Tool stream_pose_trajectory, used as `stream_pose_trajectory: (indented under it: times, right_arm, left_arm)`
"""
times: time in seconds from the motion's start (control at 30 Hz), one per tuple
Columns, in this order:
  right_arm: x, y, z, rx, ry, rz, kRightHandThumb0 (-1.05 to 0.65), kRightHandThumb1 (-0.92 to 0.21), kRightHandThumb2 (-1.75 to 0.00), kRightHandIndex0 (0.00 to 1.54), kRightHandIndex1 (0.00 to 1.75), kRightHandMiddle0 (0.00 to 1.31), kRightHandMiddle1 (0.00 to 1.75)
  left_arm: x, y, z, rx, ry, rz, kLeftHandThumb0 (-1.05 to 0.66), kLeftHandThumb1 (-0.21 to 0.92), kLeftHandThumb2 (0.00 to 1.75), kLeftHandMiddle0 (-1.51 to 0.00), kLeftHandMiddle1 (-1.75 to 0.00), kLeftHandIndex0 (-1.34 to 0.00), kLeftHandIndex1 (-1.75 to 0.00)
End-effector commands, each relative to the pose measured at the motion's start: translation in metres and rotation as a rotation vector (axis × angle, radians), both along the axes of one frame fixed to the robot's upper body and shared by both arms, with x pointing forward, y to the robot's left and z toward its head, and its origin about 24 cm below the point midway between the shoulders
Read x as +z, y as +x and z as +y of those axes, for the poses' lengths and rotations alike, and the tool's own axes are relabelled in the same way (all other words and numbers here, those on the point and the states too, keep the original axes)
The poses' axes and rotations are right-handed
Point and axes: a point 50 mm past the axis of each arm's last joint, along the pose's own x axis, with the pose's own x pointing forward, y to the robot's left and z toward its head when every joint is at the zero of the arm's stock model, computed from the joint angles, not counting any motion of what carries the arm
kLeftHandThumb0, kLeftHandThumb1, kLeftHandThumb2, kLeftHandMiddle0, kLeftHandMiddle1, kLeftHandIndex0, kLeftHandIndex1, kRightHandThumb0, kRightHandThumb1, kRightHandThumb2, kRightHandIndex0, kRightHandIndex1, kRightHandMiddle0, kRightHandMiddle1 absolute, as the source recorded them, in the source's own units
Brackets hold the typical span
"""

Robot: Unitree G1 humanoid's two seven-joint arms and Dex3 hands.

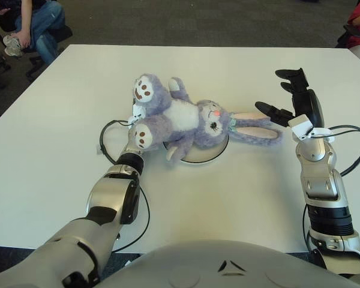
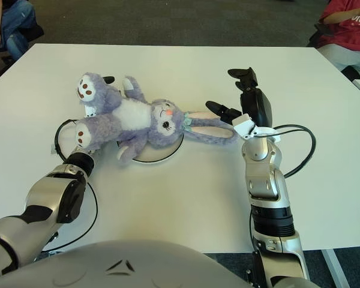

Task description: Put the doll into the plate.

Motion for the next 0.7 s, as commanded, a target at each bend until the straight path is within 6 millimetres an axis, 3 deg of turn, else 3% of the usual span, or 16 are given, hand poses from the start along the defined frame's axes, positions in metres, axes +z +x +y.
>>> stream_pose_trajectory:
  times: [0.0, 0.17, 0.37, 0.43, 0.53, 0.67]
  right_arm:
    - [-0.001, 0.005, 0.0, -0.04, 0.008, 0.001, -0.79, -0.92, -0.43, 0.28, 0.51, 0.0, 1.01]
    - [-0.005, 0.01, -0.001, -0.083, 0.032, 0.015, -0.77, -0.92, -0.43, 0.25, 0.73, 0.0, 0.98]
    - [-0.012, 0.015, -0.003, -0.14, 0.07, 0.033, -0.74, -0.92, -0.39, 0.14, 1.43, 0.0, 0.98]
    - [-0.014, 0.016, -0.004, -0.159, 0.077, 0.039, -0.73, -0.92, -0.38, 0.12, 1.57, 0.0, 0.99]
    - [-0.019, 0.018, -0.005, -0.186, 0.088, 0.047, -0.72, -0.92, -0.38, 0.1, 1.69, 0.0, 1.01]
    - [-0.025, 0.02, -0.007, -0.23, 0.106, 0.055, -0.7, -0.92, -0.39, 0.15, 1.53, 0.0, 1.05]
  left_arm:
    - [-0.019, -0.008, 0.002, 0.015, 0.003, 0.086, 0.39, 0.55, 0.95, -0.48, -1.66, 0.0, -1.27]
    - [-0.019, -0.008, 0.002, 0.016, 0.008, 0.088, 0.39, 0.56, 0.95, -0.48, -1.66, 0.0, -1.26]
    - [-0.018, -0.008, 0.002, 0.013, 0.018, 0.091, 0.39, 0.56, 0.95, -0.47, -1.66, 0.0, -1.23]
    - [-0.018, -0.008, 0.002, 0.013, 0.017, 0.091, 0.39, 0.56, 0.95, -0.47, -1.67, 0.0, -1.22]
    - [-0.018, -0.007, 0.002, 0.012, 0.012, 0.09, 0.39, 0.56, 0.95, -0.47, -1.67, 0.0, -1.22]
    - [-0.018, -0.008, 0.002, 0.011, 0.006, 0.087, 0.39, 0.56, 0.95, -0.47, -1.67, 0.0, -1.22]
